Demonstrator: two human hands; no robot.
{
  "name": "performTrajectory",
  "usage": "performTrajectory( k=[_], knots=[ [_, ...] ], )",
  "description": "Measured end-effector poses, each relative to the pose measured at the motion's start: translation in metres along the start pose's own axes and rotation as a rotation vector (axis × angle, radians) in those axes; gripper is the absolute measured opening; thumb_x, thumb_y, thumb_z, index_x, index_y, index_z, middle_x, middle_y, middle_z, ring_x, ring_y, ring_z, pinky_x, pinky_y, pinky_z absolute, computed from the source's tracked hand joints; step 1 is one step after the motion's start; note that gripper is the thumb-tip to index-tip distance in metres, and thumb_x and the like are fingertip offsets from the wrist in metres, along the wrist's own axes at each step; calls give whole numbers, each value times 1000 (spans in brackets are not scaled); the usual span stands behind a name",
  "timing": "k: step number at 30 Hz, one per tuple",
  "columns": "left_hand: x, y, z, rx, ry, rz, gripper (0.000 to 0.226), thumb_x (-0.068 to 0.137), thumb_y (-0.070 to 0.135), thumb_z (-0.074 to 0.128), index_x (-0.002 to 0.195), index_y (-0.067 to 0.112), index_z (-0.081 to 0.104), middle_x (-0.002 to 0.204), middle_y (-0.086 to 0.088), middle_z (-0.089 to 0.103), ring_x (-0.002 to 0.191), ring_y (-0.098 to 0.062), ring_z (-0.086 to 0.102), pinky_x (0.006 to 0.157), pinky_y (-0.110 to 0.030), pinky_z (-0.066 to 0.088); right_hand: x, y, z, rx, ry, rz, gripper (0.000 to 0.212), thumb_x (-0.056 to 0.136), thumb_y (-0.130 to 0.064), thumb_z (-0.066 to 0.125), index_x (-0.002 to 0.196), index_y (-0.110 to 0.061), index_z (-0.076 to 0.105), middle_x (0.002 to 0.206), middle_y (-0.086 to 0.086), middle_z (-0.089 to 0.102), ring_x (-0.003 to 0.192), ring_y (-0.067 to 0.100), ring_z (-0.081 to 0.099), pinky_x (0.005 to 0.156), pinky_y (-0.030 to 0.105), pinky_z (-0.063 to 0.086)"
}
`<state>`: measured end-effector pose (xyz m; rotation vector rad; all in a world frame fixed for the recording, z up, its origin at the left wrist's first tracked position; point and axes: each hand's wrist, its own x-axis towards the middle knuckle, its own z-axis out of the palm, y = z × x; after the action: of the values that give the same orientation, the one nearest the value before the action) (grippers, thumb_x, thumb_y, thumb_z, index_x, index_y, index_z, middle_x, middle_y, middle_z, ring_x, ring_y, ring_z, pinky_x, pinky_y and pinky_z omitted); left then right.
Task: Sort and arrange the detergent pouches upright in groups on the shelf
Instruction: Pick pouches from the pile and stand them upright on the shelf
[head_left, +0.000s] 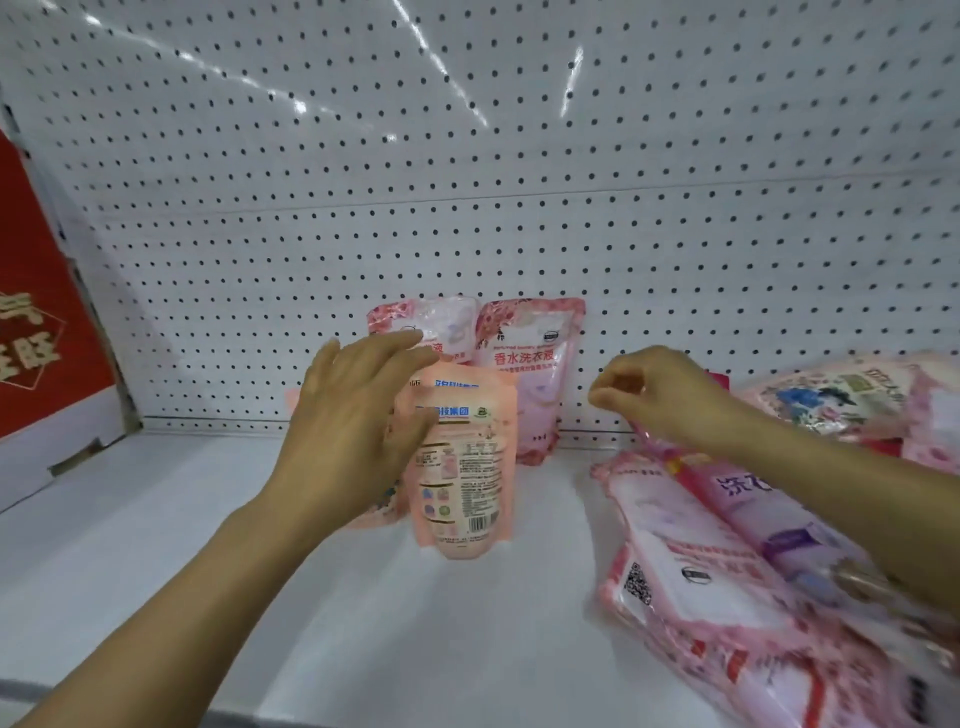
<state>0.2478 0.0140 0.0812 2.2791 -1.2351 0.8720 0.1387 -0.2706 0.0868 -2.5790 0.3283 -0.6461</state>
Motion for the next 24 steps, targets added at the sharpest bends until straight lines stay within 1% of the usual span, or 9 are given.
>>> performTrajectory(
  k=[1, 2, 4, 6, 8, 13, 17, 19, 24],
  knots=[
    [3, 5, 1, -2, -27, 4, 53, 86, 43, 53, 134, 22, 56, 144, 2, 52, 133, -20, 44, 116, -57, 23, 8, 18, -10, -147, 8, 13, 7, 89, -32, 64, 92, -31, 70, 97, -8, 71, 92, 15, 66, 80, 35, 53],
    [4, 8, 2, 0, -57, -2, 55, 85, 46, 53, 136, 24, 55, 145, 4, 51, 135, -19, 43, 118, -56, 19, 15, 34, -17, -300, -16, 53, 17, 91, -28, 61, 106, -29, 68, 110, -3, 67, 103, 19, 62, 83, 35, 51],
    [6, 15, 5, 5, -114, -16, 62, 84, 55, 45, 140, 28, 51, 148, 8, 48, 138, -15, 41, 122, -53, 11, 25, 67, -29, -596, -78, 156, 30, 91, -20, 54, 120, -22, 60, 117, 7, 59, 106, 27, 58, 80, 35, 47],
    [7, 19, 6, 12, -155, -24, 71, 80, 64, 33, 142, 31, 47, 149, 12, 44, 140, -13, 38, 123, -51, 5, 28, 85, -32, -836, -131, 174, 27, 90, -19, 50, 115, -18, 60, 111, 8, 59, 100, 27, 59, 77, 31, 44],
    [6, 23, 6, -3, -182, -64, 73, 79, 67, 32, 144, 35, 42, 151, 16, 40, 143, -10, 32, 123, -48, 0, 32, 96, -29, -959, -115, 91, 20, 91, -21, 49, 107, -18, 61, 108, 3, 63, 102, 22, 56, 76, 31, 38],
    [0, 30, 9, -70, -195, -117, 63, 83, 59, 44, 142, 38, 41, 147, 17, 42, 141, -7, 31, 122, -43, -4, 40, 100, -23, -1059, -83, 12, 17, 90, -18, 50, 104, -18, 60, 111, 2, 60, 106, 21, 52, 73, 30, 32],
    [0, 32, 11, -80, -202, -159, 57, 91, 55, 53, 143, 36, 40, 146, 16, 44, 140, -9, 32, 123, -45, 1, 41, 98, -16, -1184, -6, -80, 23, 87, -12, 51, 107, -16, 63, 112, 2, 58, 107, 21, 54, 80, 32, 41],
    [1, 33, 11, -84, -200, -172, 56, 92, 47, 59, 144, 35, 40, 146, 14, 45, 140, -10, 32, 123, -46, 2, 38, 97, -12, -1148, -7, -60, 24, 88, -9, 49, 108, -16, 60, 109, 1, 61, 101, 20, 58, 81, 31, 43],
    [2, 36, 12, -87, -208, -196, 57, 92, 44, 61, 144, 33, 41, 146, 12, 47, 141, -14, 34, 123, -48, 3, 35, 97, -11, -1156, -6, -19, 24, 87, -5, 47, 106, -12, 59, 107, 4, 65, 101, 23, 60, 87, 33, 41]
  ],
)
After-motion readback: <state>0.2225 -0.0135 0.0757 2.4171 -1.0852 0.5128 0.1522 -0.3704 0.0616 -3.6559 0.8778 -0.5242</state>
